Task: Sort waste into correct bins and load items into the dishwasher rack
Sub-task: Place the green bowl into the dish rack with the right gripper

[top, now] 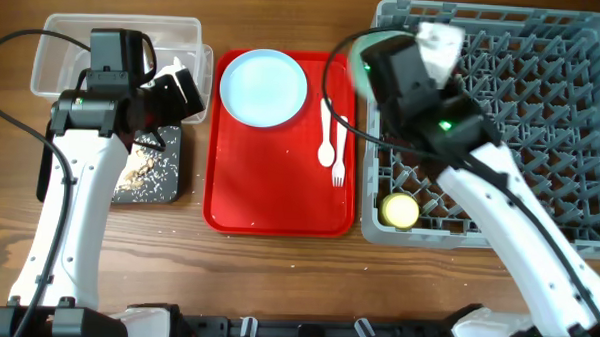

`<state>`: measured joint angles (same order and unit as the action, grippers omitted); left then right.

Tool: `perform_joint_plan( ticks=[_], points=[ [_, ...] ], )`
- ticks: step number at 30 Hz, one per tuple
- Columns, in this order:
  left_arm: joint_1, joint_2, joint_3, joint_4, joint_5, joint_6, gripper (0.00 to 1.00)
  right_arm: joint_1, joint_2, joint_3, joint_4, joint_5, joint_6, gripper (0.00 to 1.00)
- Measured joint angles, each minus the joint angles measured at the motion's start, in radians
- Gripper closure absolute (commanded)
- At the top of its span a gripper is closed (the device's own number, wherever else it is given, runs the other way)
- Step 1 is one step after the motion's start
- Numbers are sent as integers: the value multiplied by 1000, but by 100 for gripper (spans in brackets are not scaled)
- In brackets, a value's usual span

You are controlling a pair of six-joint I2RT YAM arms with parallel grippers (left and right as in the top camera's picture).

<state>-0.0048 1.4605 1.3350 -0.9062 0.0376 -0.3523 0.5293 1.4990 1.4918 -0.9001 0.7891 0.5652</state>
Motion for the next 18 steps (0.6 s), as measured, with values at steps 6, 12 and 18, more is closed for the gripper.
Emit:
perform_joint_plan(
  ticks=[6,12,18],
  points=[
    [0,0,0,0,0,0,0,0,59,0,-6,378,-150,96],
    [0,0,0,0,0,0,0,0,216,-2,0,490,-361,96],
    [0,0,0,0,0,0,0,0,343,-10,-2,558,-531,96]
  ],
)
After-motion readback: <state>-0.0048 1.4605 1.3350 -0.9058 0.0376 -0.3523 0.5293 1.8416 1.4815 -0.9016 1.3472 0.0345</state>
